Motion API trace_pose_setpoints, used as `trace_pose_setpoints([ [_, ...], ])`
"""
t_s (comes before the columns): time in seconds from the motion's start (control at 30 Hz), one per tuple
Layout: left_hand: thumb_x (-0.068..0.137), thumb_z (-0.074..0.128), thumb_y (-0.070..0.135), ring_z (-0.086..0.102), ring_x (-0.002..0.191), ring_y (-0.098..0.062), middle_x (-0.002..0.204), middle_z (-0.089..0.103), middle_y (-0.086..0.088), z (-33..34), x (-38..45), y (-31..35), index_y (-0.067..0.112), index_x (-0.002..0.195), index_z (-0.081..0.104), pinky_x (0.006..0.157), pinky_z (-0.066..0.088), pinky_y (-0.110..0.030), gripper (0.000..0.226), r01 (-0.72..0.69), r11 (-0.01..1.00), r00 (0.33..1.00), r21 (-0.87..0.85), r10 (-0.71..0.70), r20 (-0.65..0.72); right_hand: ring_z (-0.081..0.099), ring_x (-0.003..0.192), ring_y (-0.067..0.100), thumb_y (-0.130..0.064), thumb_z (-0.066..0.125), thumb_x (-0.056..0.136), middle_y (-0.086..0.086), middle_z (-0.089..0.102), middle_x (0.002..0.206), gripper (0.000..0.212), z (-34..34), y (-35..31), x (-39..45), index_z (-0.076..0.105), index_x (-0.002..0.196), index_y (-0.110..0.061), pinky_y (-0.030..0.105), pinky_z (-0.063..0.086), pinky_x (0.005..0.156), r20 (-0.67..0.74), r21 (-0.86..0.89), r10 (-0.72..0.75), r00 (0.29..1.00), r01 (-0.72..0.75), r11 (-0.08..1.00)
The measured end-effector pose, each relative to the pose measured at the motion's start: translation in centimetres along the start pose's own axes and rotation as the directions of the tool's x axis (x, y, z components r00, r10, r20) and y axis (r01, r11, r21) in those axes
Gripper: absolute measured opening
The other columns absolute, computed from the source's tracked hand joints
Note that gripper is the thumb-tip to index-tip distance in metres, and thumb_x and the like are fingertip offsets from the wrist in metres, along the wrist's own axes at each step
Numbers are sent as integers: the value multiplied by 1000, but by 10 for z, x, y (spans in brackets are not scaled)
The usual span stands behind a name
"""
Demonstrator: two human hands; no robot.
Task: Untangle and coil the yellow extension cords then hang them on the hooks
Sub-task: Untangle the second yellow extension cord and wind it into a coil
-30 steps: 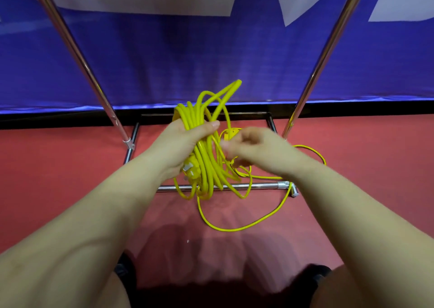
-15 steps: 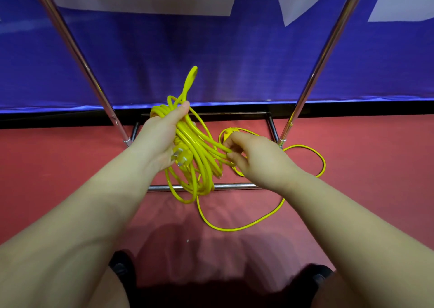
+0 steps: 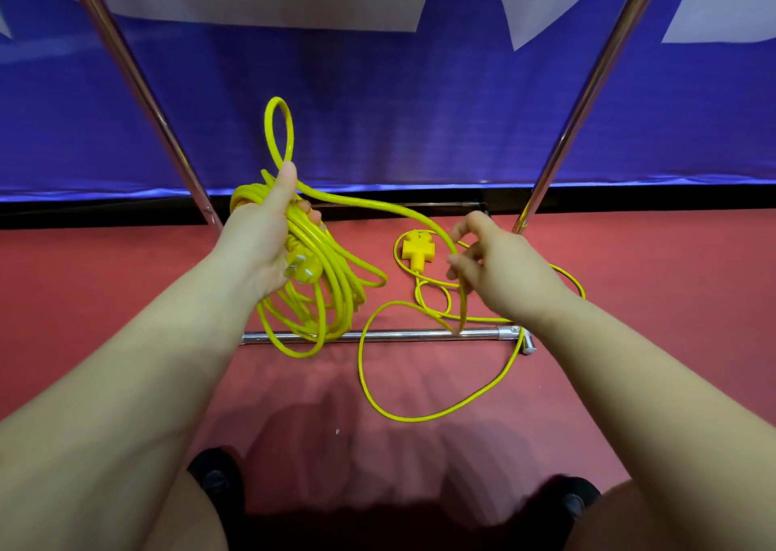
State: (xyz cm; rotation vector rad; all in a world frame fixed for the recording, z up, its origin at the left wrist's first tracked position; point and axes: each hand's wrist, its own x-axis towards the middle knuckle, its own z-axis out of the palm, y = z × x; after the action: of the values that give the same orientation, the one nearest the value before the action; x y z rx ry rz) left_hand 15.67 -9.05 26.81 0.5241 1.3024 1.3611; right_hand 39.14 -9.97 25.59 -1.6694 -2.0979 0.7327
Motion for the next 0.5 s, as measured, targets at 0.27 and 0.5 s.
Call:
trace_pose_setpoints([
  [0.27,85,59,47,59,47,-12,48,56,5,4,-8,-7,17,65,52,60,46,-29,37,-36,981,994,190,16,104,69,63,23,-18,52,85,5,71,76,5,1,0,4,51,89,-21,41,56,69,-102,17,163,981,-162,987],
  [0.5,92,55,20,57,46,-11,48,56,3,14,-17,-15,12,67,52,50,50,-22,26,-130,939,975,317,62,216,63,67,26,-11,47,85,13,72,84,21,-5,-13,-4,65,86,-1,34,56,73,228,-237,305,925,-251,939],
])
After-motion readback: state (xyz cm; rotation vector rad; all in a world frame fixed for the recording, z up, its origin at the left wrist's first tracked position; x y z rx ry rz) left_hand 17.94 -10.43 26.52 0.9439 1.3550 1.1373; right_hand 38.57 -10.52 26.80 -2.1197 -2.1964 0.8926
